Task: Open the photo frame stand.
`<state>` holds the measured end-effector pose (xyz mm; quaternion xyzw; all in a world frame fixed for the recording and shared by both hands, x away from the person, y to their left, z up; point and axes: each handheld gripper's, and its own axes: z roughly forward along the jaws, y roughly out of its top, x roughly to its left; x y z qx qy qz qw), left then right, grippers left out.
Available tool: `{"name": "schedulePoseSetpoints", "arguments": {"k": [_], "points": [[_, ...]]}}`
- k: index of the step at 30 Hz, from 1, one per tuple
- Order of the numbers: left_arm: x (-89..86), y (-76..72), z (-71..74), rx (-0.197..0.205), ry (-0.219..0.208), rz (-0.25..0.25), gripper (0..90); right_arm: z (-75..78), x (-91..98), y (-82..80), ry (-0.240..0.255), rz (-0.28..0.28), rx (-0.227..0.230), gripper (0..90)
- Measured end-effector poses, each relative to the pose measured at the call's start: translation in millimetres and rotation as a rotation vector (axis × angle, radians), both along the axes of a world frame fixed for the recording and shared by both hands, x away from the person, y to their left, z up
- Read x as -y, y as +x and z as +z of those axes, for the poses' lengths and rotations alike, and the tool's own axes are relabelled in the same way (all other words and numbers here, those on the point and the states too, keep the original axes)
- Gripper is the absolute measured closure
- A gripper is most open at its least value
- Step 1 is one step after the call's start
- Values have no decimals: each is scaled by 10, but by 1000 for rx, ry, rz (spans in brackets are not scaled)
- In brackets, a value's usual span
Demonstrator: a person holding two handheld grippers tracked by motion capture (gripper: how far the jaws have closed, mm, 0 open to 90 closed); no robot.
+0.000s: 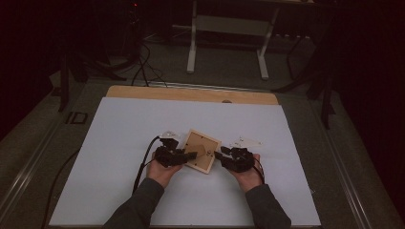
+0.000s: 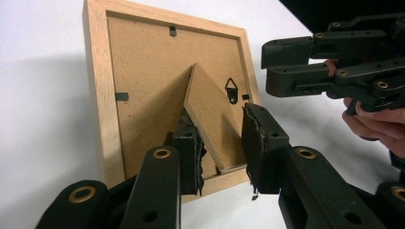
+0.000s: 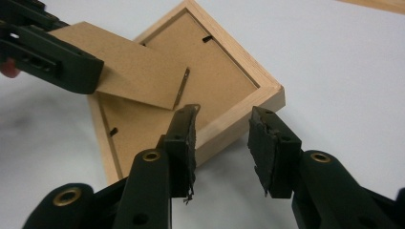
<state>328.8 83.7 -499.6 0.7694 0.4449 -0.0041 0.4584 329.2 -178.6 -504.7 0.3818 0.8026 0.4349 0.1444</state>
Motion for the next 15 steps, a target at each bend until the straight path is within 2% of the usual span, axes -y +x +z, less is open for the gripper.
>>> {"name": "schedulePoseSetpoints", "arguments": {"k": [4, 15], "points": [[-24, 23, -16, -19, -5, 2, 698, -16, 17, 4, 2, -4, -4, 608], [-18, -24, 8, 11, 4, -29, 716, 0, 43, 51, 13, -25, -9, 530]]}}
